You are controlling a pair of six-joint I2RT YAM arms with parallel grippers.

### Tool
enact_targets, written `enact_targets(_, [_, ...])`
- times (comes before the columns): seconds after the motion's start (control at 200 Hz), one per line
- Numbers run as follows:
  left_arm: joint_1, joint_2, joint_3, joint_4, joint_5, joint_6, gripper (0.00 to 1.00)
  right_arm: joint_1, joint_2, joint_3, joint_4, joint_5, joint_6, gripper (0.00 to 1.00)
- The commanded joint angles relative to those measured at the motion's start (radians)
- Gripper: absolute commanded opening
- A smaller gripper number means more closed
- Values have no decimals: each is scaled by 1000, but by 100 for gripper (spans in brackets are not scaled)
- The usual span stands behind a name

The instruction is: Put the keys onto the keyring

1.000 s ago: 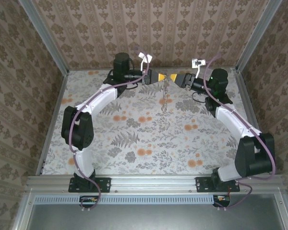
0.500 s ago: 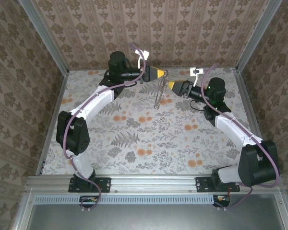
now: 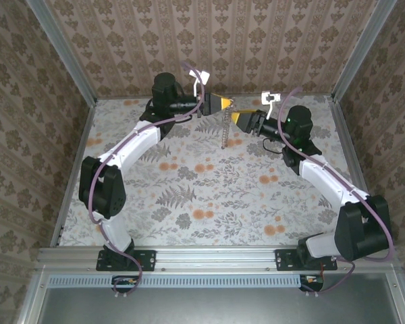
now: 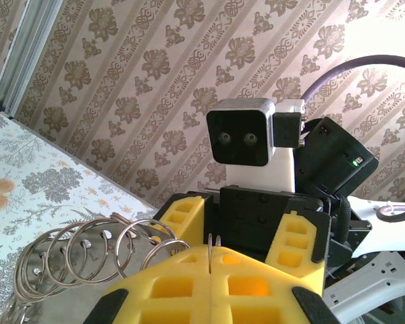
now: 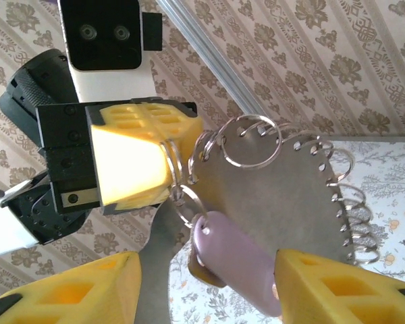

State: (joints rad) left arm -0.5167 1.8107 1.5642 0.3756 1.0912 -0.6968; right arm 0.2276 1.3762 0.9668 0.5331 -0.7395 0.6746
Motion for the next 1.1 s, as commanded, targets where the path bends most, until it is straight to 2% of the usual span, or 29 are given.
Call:
enact_targets(0.0, [-3, -48, -3, 62, 5, -18, 0, 6, 39, 45, -4, 16, -24, 52])
enact_targets(0.46, [-2, -51, -26, 123, -20, -65, 0, 6, 42, 55, -32, -28, -27, 0])
enact_targets(0.865, [7, -74, -63, 169, -102, -83, 0, 35, -38, 20, -109, -61, -70, 0])
enact_targets(1.09, [10, -76, -84, 216, -113, -111, 0, 78, -9, 40, -130, -63, -90, 0])
